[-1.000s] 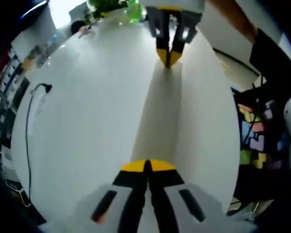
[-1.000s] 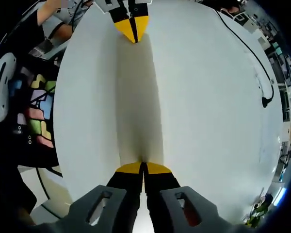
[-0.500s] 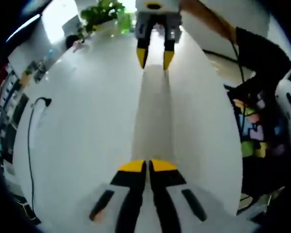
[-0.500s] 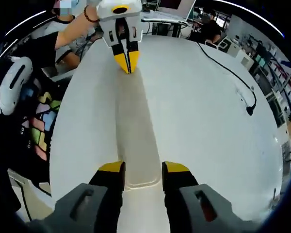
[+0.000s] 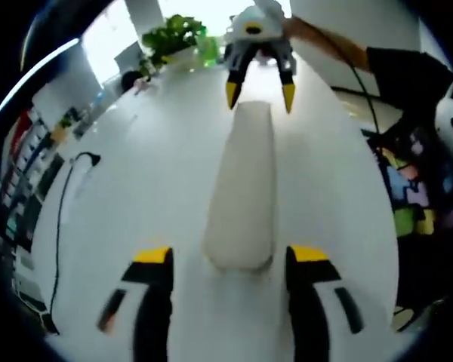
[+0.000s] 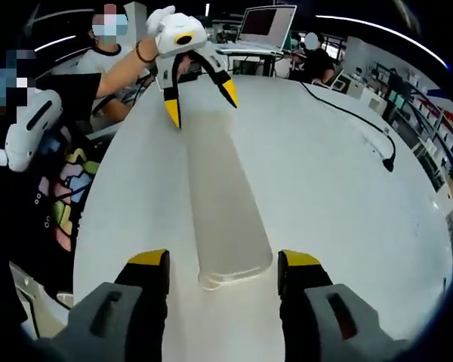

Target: Arrange the utensils inside the cutlery case until each visible utensil rests in its matching compartment.

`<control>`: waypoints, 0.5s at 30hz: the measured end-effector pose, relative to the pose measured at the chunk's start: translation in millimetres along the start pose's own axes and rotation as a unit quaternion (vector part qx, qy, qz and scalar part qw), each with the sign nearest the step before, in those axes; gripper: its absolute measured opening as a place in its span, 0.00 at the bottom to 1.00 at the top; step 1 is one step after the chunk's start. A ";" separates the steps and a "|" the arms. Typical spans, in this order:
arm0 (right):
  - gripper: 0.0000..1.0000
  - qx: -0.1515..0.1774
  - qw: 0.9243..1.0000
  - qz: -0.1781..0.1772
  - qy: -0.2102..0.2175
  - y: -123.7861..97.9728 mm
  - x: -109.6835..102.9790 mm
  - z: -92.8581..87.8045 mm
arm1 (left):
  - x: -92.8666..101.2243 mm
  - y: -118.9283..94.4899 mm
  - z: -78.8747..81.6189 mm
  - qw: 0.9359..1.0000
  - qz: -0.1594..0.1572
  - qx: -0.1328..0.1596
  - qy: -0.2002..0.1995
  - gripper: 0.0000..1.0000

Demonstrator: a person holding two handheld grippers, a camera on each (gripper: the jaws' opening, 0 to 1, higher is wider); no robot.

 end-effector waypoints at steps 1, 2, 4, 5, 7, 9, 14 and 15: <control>0.59 0.000 1.000 0.001 -0.001 0.9 0.8 1.5 | 0.5 3.8 0.9 1.000 -0.009 -0.001 -0.003 0.58; 0.58 -0.004 1.000 0.002 -0.003 2.9 2.1 3.0 | 0.6 6.5 1.0 1.000 -0.013 -0.004 -0.008 0.55; 0.55 -0.005 1.000 0.016 0.000 6.4 2.2 5.5 | -0.6 9.9 0.0 1.000 -0.018 -0.011 -0.020 0.48; 0.55 -0.002 1.000 0.015 0.002 7.4 3.3 5.8 | -1.6 10.7 -0.3 0.999 -0.020 -0.008 -0.024 0.45; 0.49 -0.013 1.000 0.010 0.002 9.9 4.6 3.9 | -1.0 11.9 -1.1 0.999 -0.029 -0.005 -0.029 0.42; 0.45 -0.017 1.000 0.003 0.001 11.4 6.3 2.8 | -0.7 12.8 -1.9 0.999 -0.032 0.000 -0.029 0.42; 0.43 -0.020 1.000 0.001 -0.003 10.9 6.5 2.7 | -1.0 13.4 -2.7 0.999 -0.041 0.010 -0.031 0.42; 0.43 -0.021 1.000 0.001 -0.007 10.5 6.3 2.4 | -1.0 13.6 -2.5 0.999 -0.041 0.010 -0.032 0.42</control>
Point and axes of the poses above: the point that each gripper's makers call its tool centre point, and the gripper's own axes: y roughly forward along the fingers, x roughly to its right, z roughly out of its top, the point moved 7 cm from there along -y, roughly backward along the fingers, and after that the axes turned 7 degrees about -y, right-handed, at the moved point
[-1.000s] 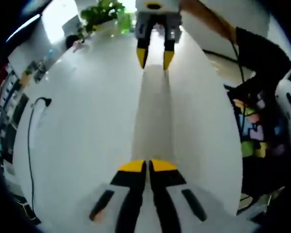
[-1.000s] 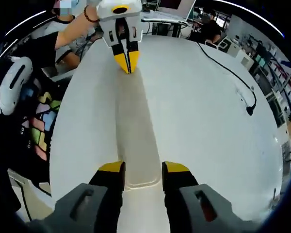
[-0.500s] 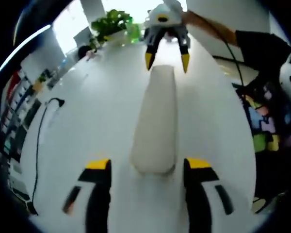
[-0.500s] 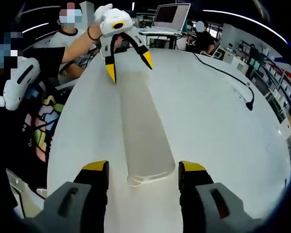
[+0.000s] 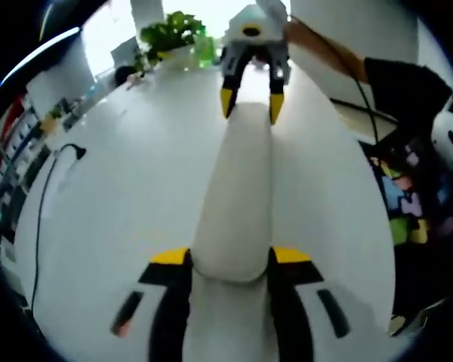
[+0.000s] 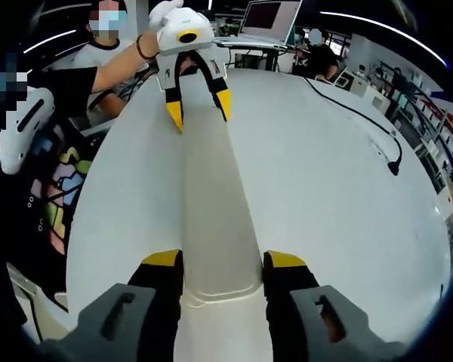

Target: Arrange the utensils inside the cutlery case until each visible utensil rests in its matching compartment.

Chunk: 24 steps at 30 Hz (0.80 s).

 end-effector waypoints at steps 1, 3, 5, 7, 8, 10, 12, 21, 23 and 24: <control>0.43 0.001 1.000 0.001 -0.002 0.0 0.1 0.0 | 0.3 0.1 0.3 1.000 0.000 -0.001 0.000 0.42; 0.42 0.001 1.000 0.003 0.000 0.0 1.7 -0.1 | 0.1 0.3 0.9 1.000 0.000 -0.004 -0.003 0.42; 0.42 0.001 1.000 0.002 -0.001 0.4 4.2 -0.1 | -1.3 0.4 0.8 1.000 0.005 -0.004 -0.003 0.42; 0.42 0.003 1.000 0.002 0.000 0.2 7.4 0.6 | -3.9 0.2 0.6 1.000 0.005 -0.002 -0.005 0.42; 0.42 0.005 1.000 0.001 0.001 -0.3 8.8 1.4 | -6.0 0.1 0.2 1.000 0.004 -0.001 -0.007 0.42; 0.42 0.008 1.000 0.000 0.004 -0.5 12.5 3.6 | -12.2 -2.0 0.5 1.000 0.004 0.001 -0.013 0.42; 0.42 0.008 1.000 -0.002 0.006 -0.6 17.3 5.2 | -18.3 -3.6 2.4 1.000 0.008 0.007 -0.015 0.42; 0.42 0.011 1.000 -0.004 0.009 4.5 31.6 6.9 | -34.5 -3.1 4.6 1.000 0.019 0.001 -0.019 0.42; 0.42 0.011 1.000 -0.003 0.009 7.3 34.0 5.7 | -36.0 -2.9 4.0 1.000 0.020 0.000 -0.020 0.42; 0.42 0.011 1.000 -0.003 0.007 7.8 34.9 5.0 | -36.5 -2.4 3.9 1.000 0.021 0.001 -0.020 0.42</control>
Point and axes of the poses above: the point that each gripper's makers call its tool centre point, and the gripper's own axes: y roughly forward along the fingers, x roughly to its right, z roughly out of its top, the point moved 7 cm from there along -y, roughly backward along the fingers, and after that the axes turned 7 degrees about -y, right-handed, at the moved point
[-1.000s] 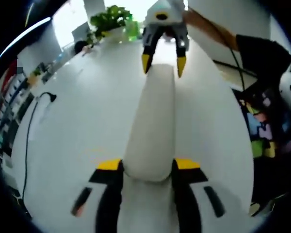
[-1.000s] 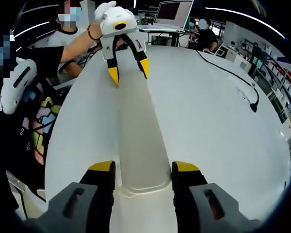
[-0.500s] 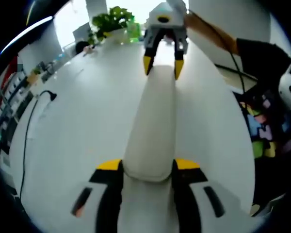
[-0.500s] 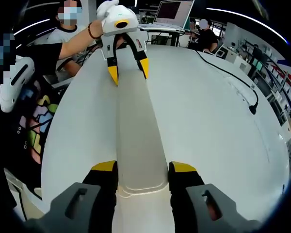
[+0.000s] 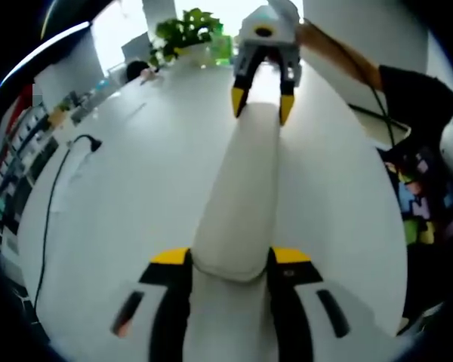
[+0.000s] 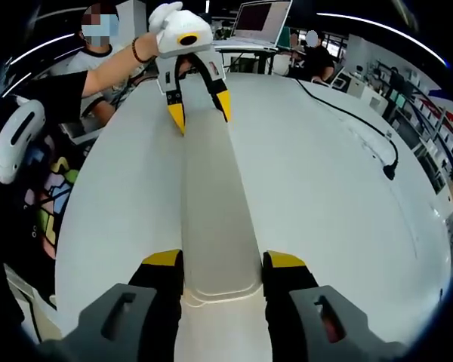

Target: Arrange the utensils inside the cutlery case until each visible utensil rests in its matching compartment.

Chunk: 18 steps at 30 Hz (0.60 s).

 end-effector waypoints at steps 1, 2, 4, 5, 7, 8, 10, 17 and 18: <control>0.42 0.002 1.000 0.000 -0.001 0.1 1.1 -0.3 | -1.4 0.5 -0.2 1.000 0.000 0.000 -0.001 0.42; 0.42 0.004 1.000 -0.001 -0.003 0.4 1.9 -0.1 | -2.2 1.3 -0.7 1.000 0.001 0.000 -0.002 0.42; 0.42 0.005 1.000 0.000 -0.004 1.0 2.6 0.0 | -2.8 2.1 -1.3 1.000 -0.001 0.000 -0.004 0.42; 0.42 0.005 1.000 0.000 -0.005 1.0 2.8 -0.2 | -3.4 2.0 -1.2 1.000 -0.001 0.000 -0.005 0.42; 0.43 0.005 1.000 -0.002 -0.010 1.3 3.6 -0.2 | -3.8 1.8 -1.3 1.000 -0.001 0.001 -0.005 0.42; 0.43 0.006 1.000 -0.002 -0.010 1.2 3.6 -0.1 | -3.5 1.9 -1.5 1.000 0.000 0.002 -0.003 0.42; 0.43 0.010 1.000 -0.002 -0.011 1.3 3.4 -0.4 | -3.3 1.8 -1.6 1.000 0.000 0.003 -0.004 0.42; 0.43 0.015 1.000 -0.007 -0.006 1.2 3.0 -0.6 | -4.3 2.1 -2.8 1.000 0.000 0.004 -0.010 0.42; 0.43 0.016 1.000 -0.008 -0.005 1.2 3.2 -0.8 | -4.4 2.1 -3.5 1.000 0.001 0.002 -0.010 0.43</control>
Point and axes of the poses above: the point that each gripper's makers call its tool centre point, and the gripper's own axes: y roughly forward along the fingers, x roughly to its right, z roughly out of its top, the point moved 7 cm from there along -y, roughly backward along the fingers, and after that the axes turned 7 degrees about -y, right-handed, at the moved point
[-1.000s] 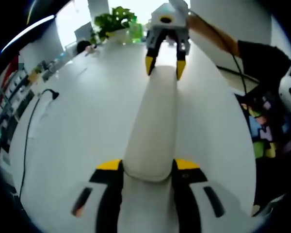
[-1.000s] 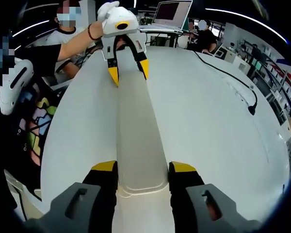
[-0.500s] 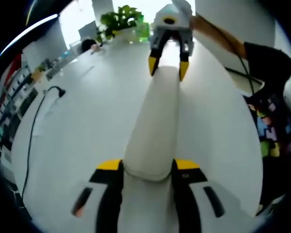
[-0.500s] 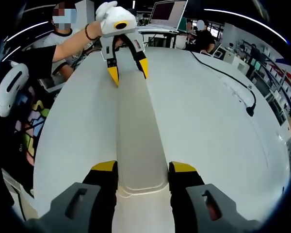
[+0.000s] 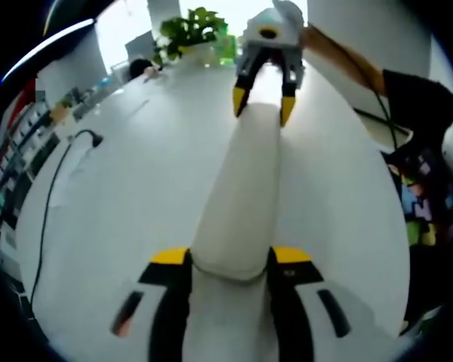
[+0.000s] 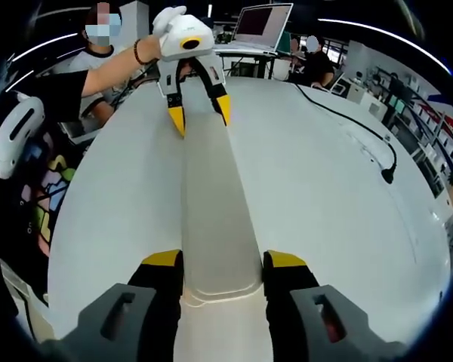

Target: Arrange the utensils inside the cutlery case until each visible utensil rests in its matching compartment.

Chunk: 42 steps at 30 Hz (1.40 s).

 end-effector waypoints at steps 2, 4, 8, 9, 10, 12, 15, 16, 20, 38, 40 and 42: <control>0.44 0.001 1.000 0.000 0.003 -0.7 -0.4 -0.4 | -7.7 -2.2 -0.3 0.999 0.045 0.009 0.001 0.56; 0.43 0.002 1.000 -0.003 0.003 -2.9 -1.2 -1.1 | -10.9 -10.7 -3.2 0.997 0.065 0.003 0.029 0.77; 0.41 0.018 1.000 -0.013 0.003 -11.3 -4.6 1.1 | -3.7 -31.2 -6.2 0.999 0.037 0.024 -0.015 0.53; 0.41 0.038 0.999 -0.016 0.002 -14.6 -5.5 4.2 | -3.0 -35.9 -7.2 0.999 0.038 0.028 -0.010 0.55; 0.40 0.045 0.999 -0.016 0.001 -18.6 -7.4 5.3 | -0.5 -40.4 -9.8 0.999 0.041 0.033 -0.006 0.59; 0.40 0.053 0.998 -0.026 0.002 -27.1 -10.7 7.0 | 4.2 -46.3 -14.6 0.998 0.049 0.041 -0.007 0.59; 0.41 0.074 0.995 -0.061 -0.003 -41.4 -13.1 9.1 | 12.8 -50.8 -21.9 0.997 0.044 0.059 -0.024 0.42; 0.41 0.081 0.994 -0.071 -0.001 -44.7 -13.3 9.3 | 14.8 -51.8 -23.4 0.996 0.049 0.069 -0.036 0.40; 0.39 0.168 0.976 -0.135 0.043 -57.1 -21.0 14.6 | 20.0 -64.0 -20.1 0.981 0.075 0.167 -0.060 0.40; 0.33 0.325 0.893 -0.248 0.186 -63.2 -55.4 -9.9 | 27.3 -80.2 -37.4 0.903 0.197 0.342 -0.169 0.28; 0.32 0.321 0.893 -0.259 0.182 -66.0 -57.1 -12.2 | 26.6 -86.1 -35.4 0.891 0.201 0.362 -0.183 0.28; 0.32 0.315 0.889 -0.284 0.172 -69.4 -56.5 -14.6 | 27.9 -89.7 -35.0 0.887 0.201 0.370 -0.189 0.27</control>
Point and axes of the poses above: the point that each gripper's makers call its tool centre point, and the gripper's own axes: y roughly forward along the fingers, x roughly to its right, z roughly out of its top, the point moved 7 cm from there along -y, roughly backward along the fingers, and after that the axes turned 7 degrees about -y, right-handed, at the moved point
